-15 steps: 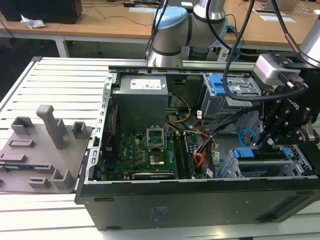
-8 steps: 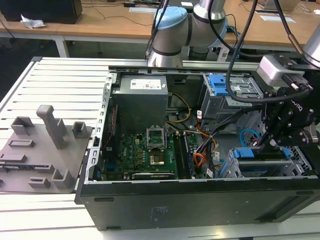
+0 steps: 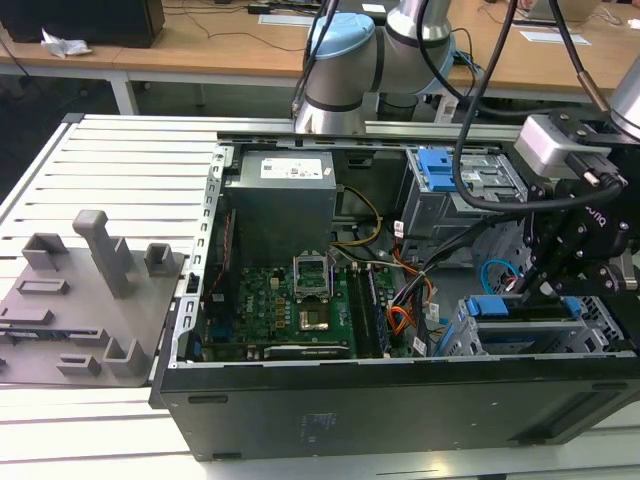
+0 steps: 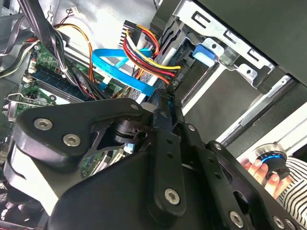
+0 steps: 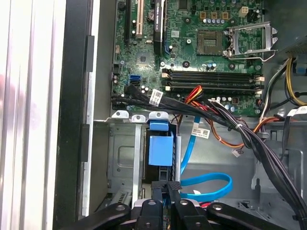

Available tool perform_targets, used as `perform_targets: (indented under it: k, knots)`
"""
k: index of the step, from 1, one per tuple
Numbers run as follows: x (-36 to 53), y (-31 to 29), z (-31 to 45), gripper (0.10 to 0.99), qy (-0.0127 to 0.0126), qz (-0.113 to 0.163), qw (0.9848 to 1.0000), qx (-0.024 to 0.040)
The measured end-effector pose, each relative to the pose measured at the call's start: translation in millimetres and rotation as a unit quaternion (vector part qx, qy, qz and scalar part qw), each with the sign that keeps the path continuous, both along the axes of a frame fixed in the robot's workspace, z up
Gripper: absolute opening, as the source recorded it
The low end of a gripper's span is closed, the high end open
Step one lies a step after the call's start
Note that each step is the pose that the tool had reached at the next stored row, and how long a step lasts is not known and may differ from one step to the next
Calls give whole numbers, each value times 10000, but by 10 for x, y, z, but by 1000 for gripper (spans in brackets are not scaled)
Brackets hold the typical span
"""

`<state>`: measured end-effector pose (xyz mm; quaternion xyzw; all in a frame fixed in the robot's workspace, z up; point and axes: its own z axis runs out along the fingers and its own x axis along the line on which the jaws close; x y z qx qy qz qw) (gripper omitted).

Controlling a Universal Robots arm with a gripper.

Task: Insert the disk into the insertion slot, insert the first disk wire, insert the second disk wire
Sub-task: 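Insert the second disk wire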

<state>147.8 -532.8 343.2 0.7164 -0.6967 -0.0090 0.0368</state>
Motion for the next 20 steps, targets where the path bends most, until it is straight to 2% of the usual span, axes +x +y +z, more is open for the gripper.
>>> perform_targets:
  k: [3, 5, 6, 17, 19, 20]
  knots:
    - [0, 0, 36, 161, 0, 0, 10000, 0]
    - [0, 0, 25, 161, 1, 0, 10000, 74]
    - [0, 0, 15, 161, 1, 0, 10000, 83]
    - [0, -40, -64, 161, 2, 0, 9999, 112]
    - [0, -42, -66, 176, 2, 0, 9999, 113]
    - [0, -42, -65, 235, 2, 0, 9999, 113]
